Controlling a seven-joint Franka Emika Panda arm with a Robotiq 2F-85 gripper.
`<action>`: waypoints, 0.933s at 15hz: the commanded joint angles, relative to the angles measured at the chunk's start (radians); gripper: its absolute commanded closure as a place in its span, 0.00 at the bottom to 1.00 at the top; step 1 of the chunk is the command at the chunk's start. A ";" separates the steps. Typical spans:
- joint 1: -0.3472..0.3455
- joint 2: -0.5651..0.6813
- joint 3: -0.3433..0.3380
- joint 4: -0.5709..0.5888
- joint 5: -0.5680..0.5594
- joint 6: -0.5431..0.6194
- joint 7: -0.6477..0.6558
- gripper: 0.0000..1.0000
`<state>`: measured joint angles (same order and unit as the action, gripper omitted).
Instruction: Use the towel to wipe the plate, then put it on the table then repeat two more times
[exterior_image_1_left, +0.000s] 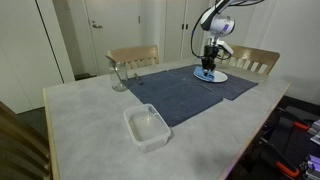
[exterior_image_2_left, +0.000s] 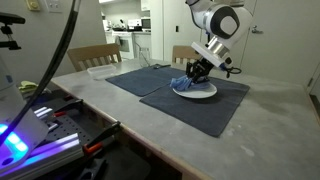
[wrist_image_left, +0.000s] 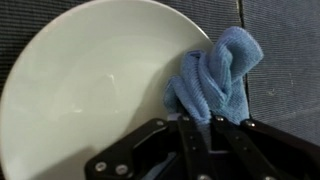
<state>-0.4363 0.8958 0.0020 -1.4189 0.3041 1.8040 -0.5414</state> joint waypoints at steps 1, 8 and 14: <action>0.022 0.012 -0.033 -0.003 -0.058 0.079 0.019 0.97; 0.076 -0.031 -0.094 -0.067 -0.175 0.302 0.162 0.97; 0.161 -0.033 -0.177 -0.088 -0.324 0.239 0.400 0.97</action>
<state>-0.3181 0.8581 -0.1214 -1.4578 0.0477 2.0459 -0.2359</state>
